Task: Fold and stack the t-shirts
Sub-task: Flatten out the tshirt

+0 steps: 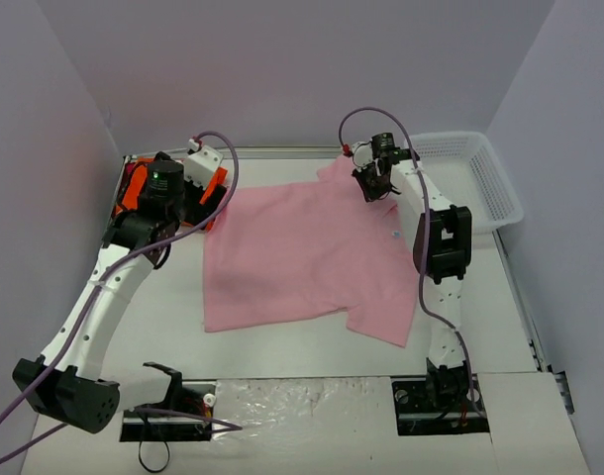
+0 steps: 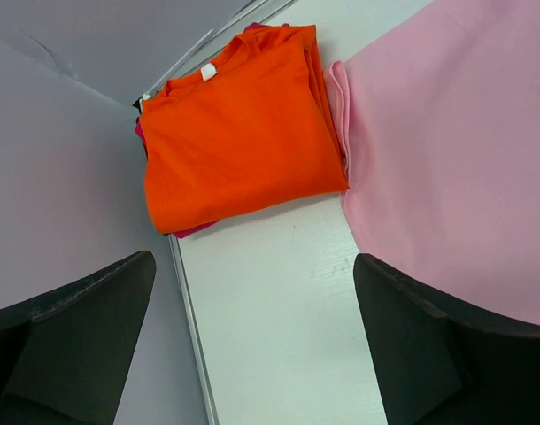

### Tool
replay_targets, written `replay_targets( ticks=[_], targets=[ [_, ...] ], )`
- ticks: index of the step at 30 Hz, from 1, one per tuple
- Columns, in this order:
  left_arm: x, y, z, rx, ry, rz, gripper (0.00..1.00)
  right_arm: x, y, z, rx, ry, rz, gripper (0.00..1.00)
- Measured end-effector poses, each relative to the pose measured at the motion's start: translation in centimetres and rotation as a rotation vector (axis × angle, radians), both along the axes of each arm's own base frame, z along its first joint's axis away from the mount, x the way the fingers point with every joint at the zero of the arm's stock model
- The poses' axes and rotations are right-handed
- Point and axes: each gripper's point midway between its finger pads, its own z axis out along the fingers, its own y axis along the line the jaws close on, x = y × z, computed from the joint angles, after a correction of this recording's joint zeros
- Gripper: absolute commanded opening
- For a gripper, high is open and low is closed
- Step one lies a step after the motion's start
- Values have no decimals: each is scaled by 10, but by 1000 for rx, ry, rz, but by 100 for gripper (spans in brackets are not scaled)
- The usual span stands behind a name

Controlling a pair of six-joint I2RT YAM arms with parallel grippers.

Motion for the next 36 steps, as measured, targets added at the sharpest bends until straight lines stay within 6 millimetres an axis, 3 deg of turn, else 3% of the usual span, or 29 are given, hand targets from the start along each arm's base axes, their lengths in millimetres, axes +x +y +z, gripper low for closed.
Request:
replay_targets(
  ticks=[6,12,19,29,36],
  targets=[
    [-2,8,-15,-4,33,22,94,21,6,-30,-16,10,-7,0],
    [-3,12,-29,-13,65,31,94,33,18,-33,-28,-17,0,0],
    [-5,12,-32,-24,73,31,94,33,19,-49,-58,-4,-4,0],
    [-5,8,-33,-40,76,14,94,38,10,-49,-88,-19,-30,0],
    [-4,6,-36,-44,86,5,94,43,-19,-49,-97,-19,-81,0]
  ],
)
